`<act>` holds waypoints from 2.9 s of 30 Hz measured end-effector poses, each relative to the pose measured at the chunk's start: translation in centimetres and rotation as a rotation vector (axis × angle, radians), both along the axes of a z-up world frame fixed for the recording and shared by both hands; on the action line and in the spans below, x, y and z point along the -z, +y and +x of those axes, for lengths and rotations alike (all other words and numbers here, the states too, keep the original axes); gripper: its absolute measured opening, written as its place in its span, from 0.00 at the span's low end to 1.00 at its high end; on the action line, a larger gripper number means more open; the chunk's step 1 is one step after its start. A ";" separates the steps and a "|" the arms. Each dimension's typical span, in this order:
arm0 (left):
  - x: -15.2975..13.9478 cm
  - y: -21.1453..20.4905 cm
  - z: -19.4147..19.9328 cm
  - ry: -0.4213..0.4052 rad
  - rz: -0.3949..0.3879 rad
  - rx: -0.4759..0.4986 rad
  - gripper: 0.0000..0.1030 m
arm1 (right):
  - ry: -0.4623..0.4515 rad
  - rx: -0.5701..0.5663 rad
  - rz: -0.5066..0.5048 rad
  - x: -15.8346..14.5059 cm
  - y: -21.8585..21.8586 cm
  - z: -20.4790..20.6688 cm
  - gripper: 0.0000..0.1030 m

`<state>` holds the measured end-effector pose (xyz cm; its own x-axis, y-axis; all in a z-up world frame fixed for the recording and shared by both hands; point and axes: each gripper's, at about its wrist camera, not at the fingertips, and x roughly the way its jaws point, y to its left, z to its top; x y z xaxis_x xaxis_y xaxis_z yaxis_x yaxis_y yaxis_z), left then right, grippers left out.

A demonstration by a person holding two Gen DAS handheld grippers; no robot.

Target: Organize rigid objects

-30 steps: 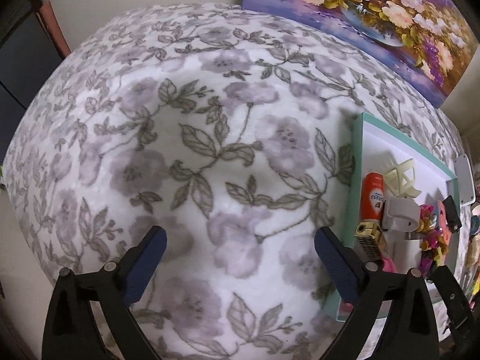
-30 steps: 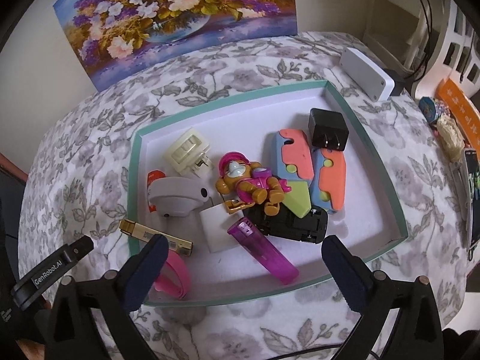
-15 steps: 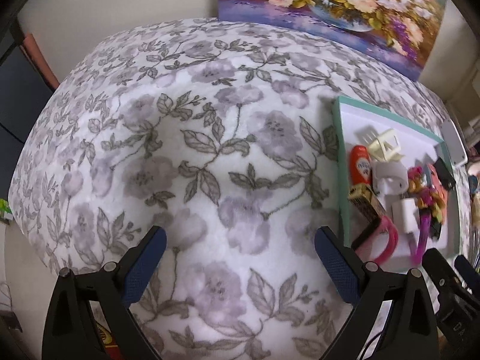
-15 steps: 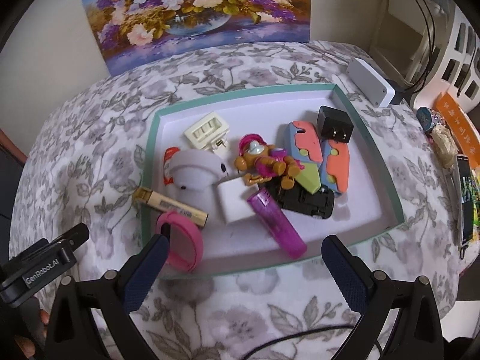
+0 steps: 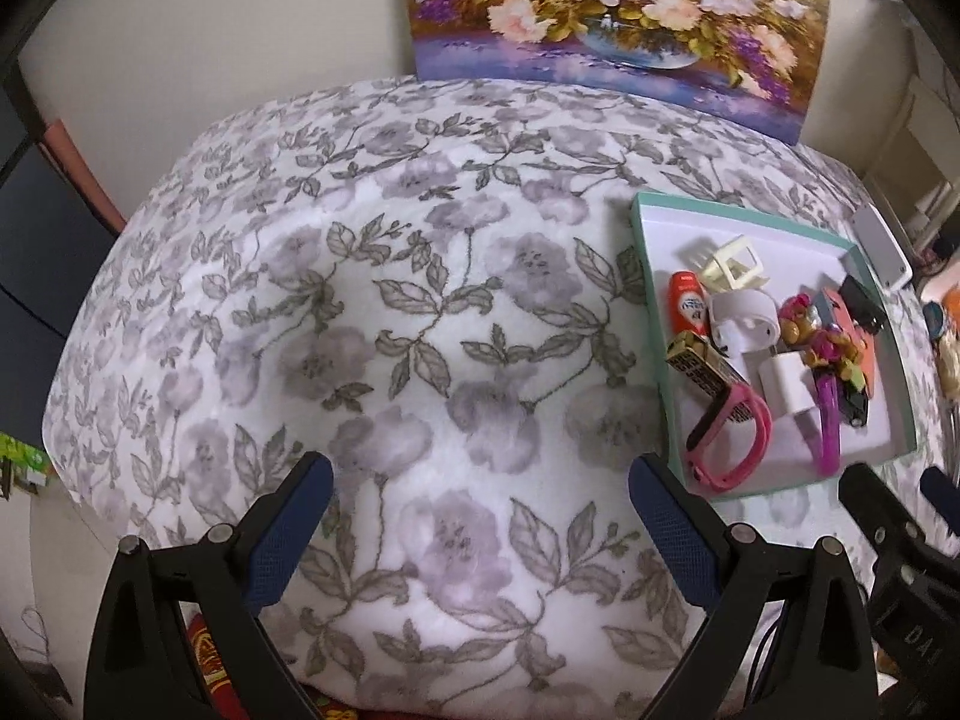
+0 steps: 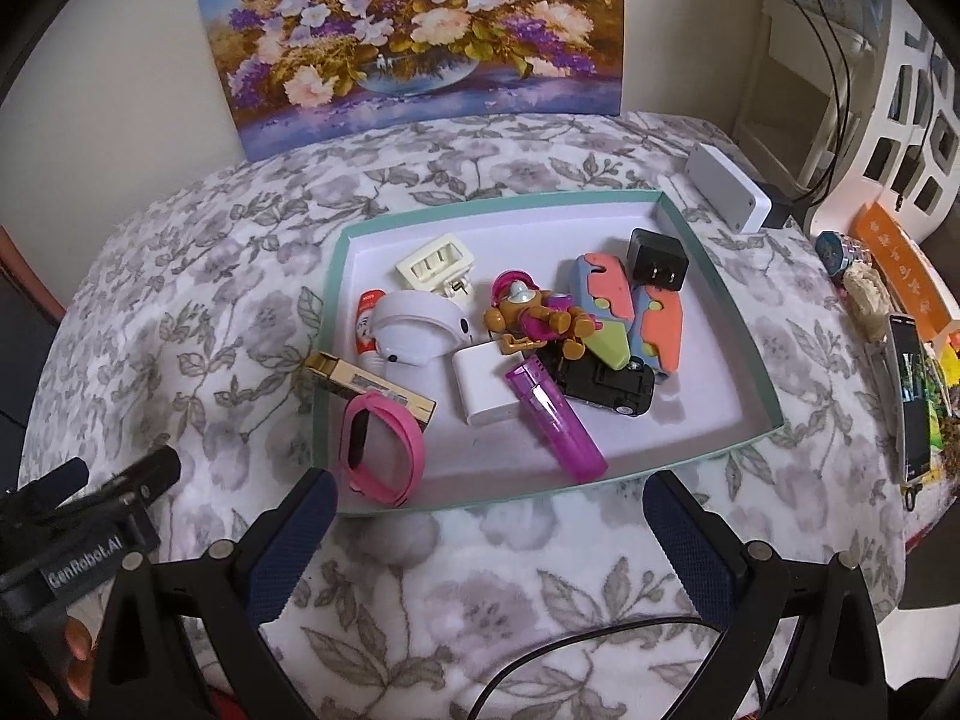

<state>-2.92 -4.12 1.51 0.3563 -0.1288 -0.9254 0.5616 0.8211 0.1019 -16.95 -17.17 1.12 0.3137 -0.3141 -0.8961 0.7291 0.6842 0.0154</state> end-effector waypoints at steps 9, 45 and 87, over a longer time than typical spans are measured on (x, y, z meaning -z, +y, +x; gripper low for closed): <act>-1.8 0.7 -0.9 -0.056 -0.021 0.009 0.96 | -0.029 0.016 -0.019 -1.1 0.5 -0.8 1.00; -1.5 1.2 -0.1 -0.036 -0.005 -0.015 0.96 | 0.012 -0.008 -0.040 -1.1 0.6 -0.4 1.00; -1.1 1.5 0.2 -0.026 0.001 -0.017 0.96 | 0.025 0.001 -0.035 -0.6 0.5 -0.3 1.00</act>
<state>-2.76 -2.67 2.57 0.3822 -0.1216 -0.9160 0.5448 0.8303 0.1172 -17.28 -16.66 1.75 0.2914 -0.3458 -0.8919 0.7294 0.6836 -0.0267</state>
